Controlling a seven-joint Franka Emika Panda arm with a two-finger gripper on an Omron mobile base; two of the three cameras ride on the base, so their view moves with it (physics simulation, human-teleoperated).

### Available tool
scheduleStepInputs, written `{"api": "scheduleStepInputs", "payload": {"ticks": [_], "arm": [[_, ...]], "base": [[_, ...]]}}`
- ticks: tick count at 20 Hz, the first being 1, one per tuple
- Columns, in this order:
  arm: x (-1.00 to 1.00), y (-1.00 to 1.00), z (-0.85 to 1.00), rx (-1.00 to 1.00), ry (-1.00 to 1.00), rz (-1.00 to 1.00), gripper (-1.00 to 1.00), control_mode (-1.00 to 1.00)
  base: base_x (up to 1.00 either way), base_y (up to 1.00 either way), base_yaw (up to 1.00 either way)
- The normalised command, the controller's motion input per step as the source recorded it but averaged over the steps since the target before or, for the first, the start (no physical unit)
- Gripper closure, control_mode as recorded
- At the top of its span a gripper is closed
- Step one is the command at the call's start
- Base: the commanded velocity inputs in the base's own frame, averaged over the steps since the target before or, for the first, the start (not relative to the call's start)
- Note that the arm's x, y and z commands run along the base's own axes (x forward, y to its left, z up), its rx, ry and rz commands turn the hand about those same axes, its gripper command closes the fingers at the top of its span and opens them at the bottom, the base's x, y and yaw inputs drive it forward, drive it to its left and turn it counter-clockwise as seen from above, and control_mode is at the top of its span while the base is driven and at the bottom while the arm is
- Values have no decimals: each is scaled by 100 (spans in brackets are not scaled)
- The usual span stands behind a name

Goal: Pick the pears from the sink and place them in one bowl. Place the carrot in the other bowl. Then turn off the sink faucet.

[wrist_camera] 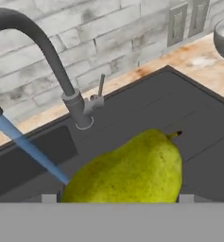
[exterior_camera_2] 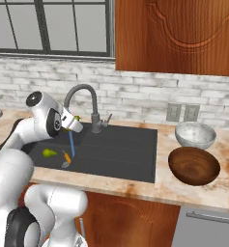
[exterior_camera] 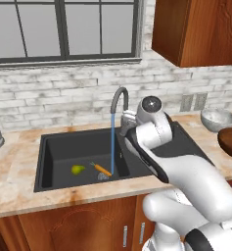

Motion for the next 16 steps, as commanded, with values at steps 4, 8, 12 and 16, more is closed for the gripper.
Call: {"api": "scheduleStepInputs", "payload": {"ticks": [4,8,12,16], "arm": [[0,-100,75,0,-15,-11,100,-100],[0,-100,61,0,-9,-12,100,-100],[-1,-100,32,0,-9,-10,100,-100],[-4,-100,12,0,-11,-6,100,-100]], "base": [[0,0,0],[0,0,0],[0,0,0],[0,0,0]]}}
